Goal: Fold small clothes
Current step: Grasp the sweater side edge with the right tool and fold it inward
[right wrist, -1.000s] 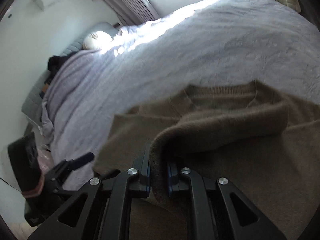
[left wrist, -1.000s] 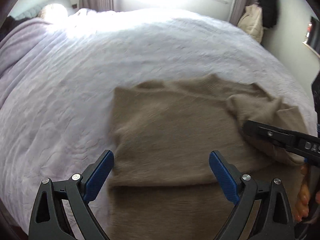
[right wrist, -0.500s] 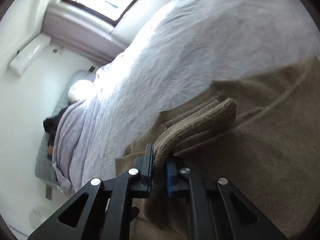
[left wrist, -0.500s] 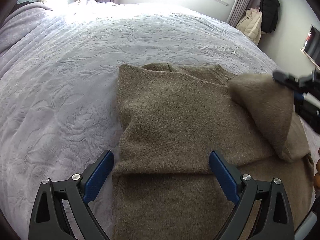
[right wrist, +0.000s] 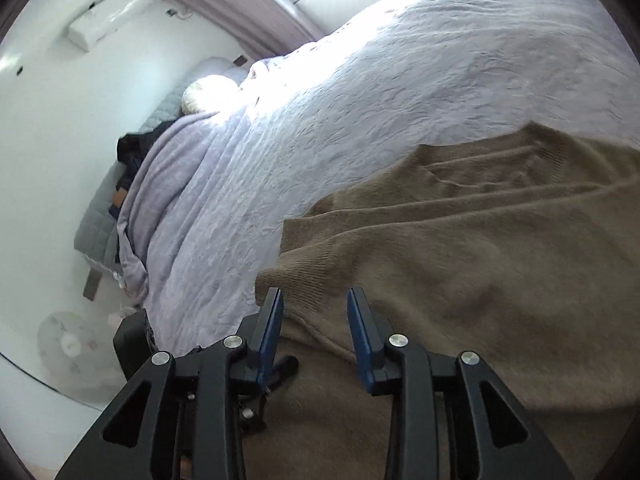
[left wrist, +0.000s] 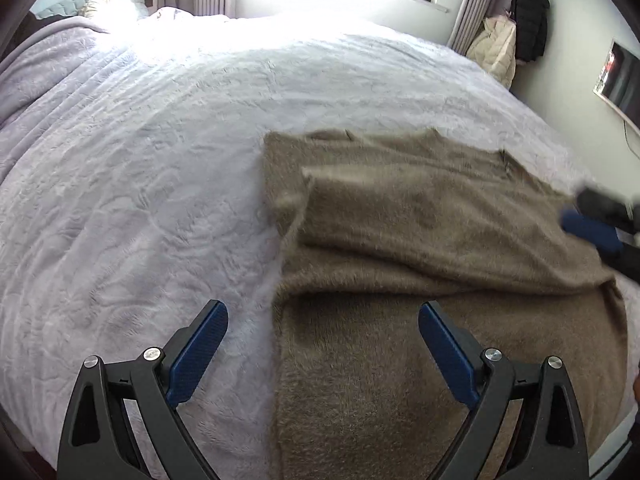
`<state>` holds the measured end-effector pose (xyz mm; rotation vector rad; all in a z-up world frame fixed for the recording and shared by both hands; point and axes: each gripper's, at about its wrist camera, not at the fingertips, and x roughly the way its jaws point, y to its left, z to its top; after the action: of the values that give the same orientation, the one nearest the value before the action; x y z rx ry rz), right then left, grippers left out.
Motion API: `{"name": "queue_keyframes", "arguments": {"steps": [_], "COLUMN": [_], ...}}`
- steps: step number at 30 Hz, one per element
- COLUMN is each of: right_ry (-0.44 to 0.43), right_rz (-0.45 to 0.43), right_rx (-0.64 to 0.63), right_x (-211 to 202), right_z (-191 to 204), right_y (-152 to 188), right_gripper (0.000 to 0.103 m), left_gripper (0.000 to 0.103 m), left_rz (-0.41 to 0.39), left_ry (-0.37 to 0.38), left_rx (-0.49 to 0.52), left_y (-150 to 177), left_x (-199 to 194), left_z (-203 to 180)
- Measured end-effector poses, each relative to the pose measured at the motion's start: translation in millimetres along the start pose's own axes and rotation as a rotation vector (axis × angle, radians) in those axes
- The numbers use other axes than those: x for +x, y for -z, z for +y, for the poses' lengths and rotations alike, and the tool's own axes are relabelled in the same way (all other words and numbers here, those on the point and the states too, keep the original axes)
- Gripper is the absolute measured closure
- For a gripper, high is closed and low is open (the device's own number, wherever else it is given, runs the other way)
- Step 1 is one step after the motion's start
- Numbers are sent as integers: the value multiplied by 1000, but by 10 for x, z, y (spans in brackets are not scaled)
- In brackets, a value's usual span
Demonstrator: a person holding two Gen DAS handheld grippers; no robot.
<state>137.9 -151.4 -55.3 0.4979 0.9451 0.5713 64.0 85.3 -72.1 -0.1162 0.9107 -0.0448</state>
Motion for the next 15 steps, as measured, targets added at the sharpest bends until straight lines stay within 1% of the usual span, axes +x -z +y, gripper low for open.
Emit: {"name": "queue_keyframes", "arguments": {"steps": [2, 4, 5, 7, 9, 11, 12, 13, 14, 15], "right_ry": [36, 85, 104, 145, 174, 139, 122, 102, 102, 108], "right_rz": [-34, -54, -60, -84, -130, -198, -234, -281, -306, -321], "right_rx": [76, 140, 166, 225, 319, 424, 469, 512, 529, 522], "right_x": [-390, -685, -841, -1018, -1102, -1142, -1137, -1146, -1151, -1167], "right_z": [-263, -532, -672, -903, -1144, -1307, -1368, -1438, -1458, -1446], "right_y": [131, 301, 336, 447, 479, 425, 404, 379, 363, 341], "right_gripper": [66, 66, 66, 65, 65, 63, 64, 67, 84, 95], "left_gripper": [6, 6, 6, 6, 6, 6, 6, 6, 6, 6], "left_rz": [-47, -90, -98, -68, -7, 36, 54, 54, 49, 43], "left_ry": [-4, -16, -25, -52, -81, -125, -122, -114, -113, -118], "left_rx": [-16, -34, -43, -58, -39, -34, -40, -48, -50, -41], "left_y": [-79, -183, -233, -349, -428, -390, -386, -377, -378, -374], "left_x": [-107, -172, -174, -61, 147, 290, 330, 318, 294, 277], "left_z": [31, 72, 82, 102, 43, 35, 27, 17, 1, -28]}}
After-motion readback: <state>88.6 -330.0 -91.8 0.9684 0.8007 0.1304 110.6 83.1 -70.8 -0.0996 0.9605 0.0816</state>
